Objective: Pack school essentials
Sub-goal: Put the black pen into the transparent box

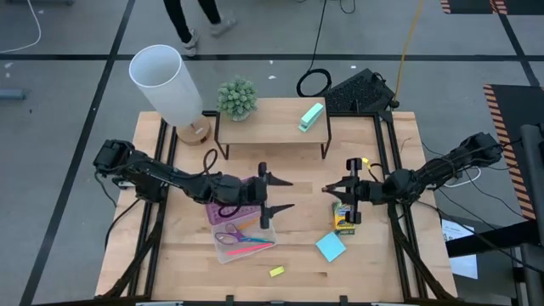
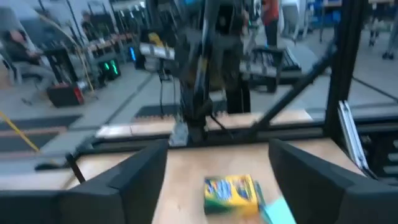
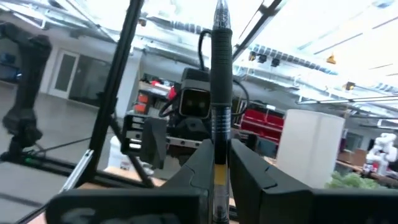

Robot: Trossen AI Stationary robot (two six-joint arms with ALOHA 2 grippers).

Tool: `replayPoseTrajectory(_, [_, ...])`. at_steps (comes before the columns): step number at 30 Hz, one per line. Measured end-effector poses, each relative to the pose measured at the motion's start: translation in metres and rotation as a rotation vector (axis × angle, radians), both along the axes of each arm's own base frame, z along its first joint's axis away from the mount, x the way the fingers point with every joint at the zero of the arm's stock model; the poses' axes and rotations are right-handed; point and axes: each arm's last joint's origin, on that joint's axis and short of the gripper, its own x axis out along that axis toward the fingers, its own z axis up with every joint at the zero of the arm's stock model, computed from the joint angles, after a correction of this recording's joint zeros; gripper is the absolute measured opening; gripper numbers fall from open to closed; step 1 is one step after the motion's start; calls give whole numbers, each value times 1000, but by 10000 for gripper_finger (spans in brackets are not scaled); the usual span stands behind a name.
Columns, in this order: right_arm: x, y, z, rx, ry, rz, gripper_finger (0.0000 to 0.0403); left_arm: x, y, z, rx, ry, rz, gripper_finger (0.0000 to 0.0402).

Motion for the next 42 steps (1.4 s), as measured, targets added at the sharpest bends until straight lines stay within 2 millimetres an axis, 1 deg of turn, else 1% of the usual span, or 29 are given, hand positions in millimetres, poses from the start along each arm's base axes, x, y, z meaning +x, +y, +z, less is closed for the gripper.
replayPoseTrajectory(2, [0, -3, 2, 33, -24, -9, 25, 1, 3, 4, 11, -35, 18, 306])
replayPoseTrajectory(5, [-1, -9, 6, 134, -60, -56, 25, 2, 9, 7, 18, -66, 58, 321])
replayPoseTrajectory(9, [-1, -15, 7, 184, -66, -175, 25, 3, 14, 9, 12, -97, 88, 323])
replayPoseTrajectory(13, [1, -21, 6, 205, -76, -238, 25, 10, 16, 0, 23, -92, 193, 324])
replayPoseTrajectory(17, [7, -24, 2, 237, -77, -249, 25, 26, 14, -7, 66, -70, 298, 324])
replayPoseTrajectory(20, [13, -28, -2, 283, -87, -250, 25, 47, 9, -8, 125, -62, 328, 324])
replayPoseTrajectory(23, [18, -31, -6, 317, -87, -234, 25, 68, 5, -10, 174, -41, 396, 324])
replayPoseTrajectory(26, [20, -34, -8, 362, -94, -232, 25, 83, 3, -12, 204, -3, 467, 324])
replayPoseTrajectory(30, [20, -34, -8, 378, -97, -226, 25, 100, 4, -14, 223, 12, 500, 324])
replayPoseTrajectory(32, [20, -34, -8, 377, -95, -227, 25, 104, 6, -15, 221, 13, 516, 323])
replayPoseTrajectory(36, [20, -34, -8, 376, -94, -227, 25, 108, 15, -17, 188, 9, 559, 300])
replayPoseTrajectory(42, [21, -34, -10, 366, -66, -232, 25, 109, 24, -17, 136, -9, 570, 232])
